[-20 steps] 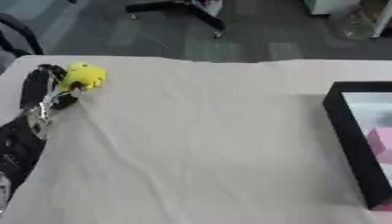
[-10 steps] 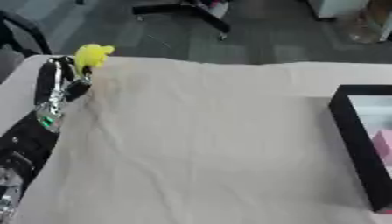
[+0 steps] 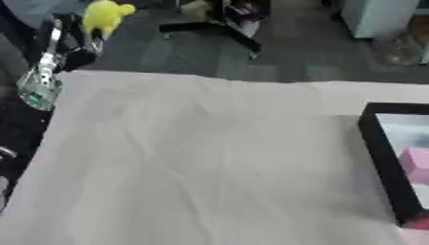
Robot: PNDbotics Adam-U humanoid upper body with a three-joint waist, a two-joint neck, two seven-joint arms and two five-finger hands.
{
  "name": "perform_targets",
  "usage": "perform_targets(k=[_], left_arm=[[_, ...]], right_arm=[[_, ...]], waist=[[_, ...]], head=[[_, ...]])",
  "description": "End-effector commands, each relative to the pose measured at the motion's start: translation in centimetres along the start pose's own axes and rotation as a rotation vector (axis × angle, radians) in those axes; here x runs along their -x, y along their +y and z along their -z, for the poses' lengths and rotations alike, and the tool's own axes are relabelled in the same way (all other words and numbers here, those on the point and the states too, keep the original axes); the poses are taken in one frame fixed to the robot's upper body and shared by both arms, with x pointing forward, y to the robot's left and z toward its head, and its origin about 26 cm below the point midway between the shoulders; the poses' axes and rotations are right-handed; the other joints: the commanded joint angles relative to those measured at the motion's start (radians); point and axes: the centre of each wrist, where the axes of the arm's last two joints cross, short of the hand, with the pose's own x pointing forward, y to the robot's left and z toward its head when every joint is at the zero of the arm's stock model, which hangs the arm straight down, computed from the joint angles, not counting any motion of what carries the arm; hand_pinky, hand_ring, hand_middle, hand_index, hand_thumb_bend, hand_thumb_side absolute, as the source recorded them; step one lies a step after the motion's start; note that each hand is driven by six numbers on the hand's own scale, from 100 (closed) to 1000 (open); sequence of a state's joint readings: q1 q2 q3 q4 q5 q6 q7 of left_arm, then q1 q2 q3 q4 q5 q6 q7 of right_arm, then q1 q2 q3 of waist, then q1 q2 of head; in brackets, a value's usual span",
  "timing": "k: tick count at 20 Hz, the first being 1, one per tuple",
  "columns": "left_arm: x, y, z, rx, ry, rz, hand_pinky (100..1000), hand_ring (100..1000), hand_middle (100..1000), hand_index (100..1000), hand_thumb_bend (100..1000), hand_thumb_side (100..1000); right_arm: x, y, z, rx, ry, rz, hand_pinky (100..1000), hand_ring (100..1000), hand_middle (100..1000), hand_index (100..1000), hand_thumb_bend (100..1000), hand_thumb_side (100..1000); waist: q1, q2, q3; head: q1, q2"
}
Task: Pick up the objects with one hand, pass them to the other hand, and then place them into the box on the other side of the table.
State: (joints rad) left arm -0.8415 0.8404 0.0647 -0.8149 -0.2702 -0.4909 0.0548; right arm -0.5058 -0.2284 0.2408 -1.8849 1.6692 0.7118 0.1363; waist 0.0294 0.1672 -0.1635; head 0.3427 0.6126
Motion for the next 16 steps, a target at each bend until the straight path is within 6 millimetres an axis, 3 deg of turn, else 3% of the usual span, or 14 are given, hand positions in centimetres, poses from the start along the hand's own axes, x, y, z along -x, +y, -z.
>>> perform_targets(k=[1, 5, 8, 11, 16], left_arm=[[-2.4, -1.6, 0.8, 0.155, -0.122, -0.056, 680, 379, 305, 401, 100, 197], [-5.2, -7.9, -0.1, 0.428, -0.203, -0.182, 692, 390, 317, 411, 100, 180], [-7.3, -11.7, -0.5, 0.585, -0.231, -0.253, 694, 392, 318, 412, 100, 186], [-9.3, -14.6, -0.6, 0.694, -0.242, -0.319, 694, 394, 322, 415, 100, 191], [-12.0, -17.3, -0.1, 0.796, -0.253, -0.406, 701, 406, 333, 424, 100, 198]], right_arm=[[-0.8, -0.7, 0.0, -0.021, -0.136, -0.039, 634, 852, 860, 1000, 100, 201], [-2.6, -1.4, -0.8, -0.114, -0.329, -0.07, 735, 868, 873, 1000, 100, 197], [-4.1, -2.3, -1.4, -0.172, -0.441, -0.075, 806, 877, 881, 1000, 136, 222], [-5.5, -2.8, -2.0, -0.222, -0.523, -0.08, 876, 885, 891, 1000, 189, 243], [-7.0, -3.1, -2.6, -0.264, -0.589, -0.105, 977, 902, 913, 1000, 274, 271]], waist=[[0.006, -0.051, 0.015], [0.008, -0.117, 0.043], [0.005, -0.142, 0.053], [0.001, -0.152, 0.06], [0.0, -0.148, 0.069]], head=[[-0.031, 0.063], [-0.062, 0.131], [-0.08, 0.154], [-0.098, 0.157], [-0.12, 0.157]])
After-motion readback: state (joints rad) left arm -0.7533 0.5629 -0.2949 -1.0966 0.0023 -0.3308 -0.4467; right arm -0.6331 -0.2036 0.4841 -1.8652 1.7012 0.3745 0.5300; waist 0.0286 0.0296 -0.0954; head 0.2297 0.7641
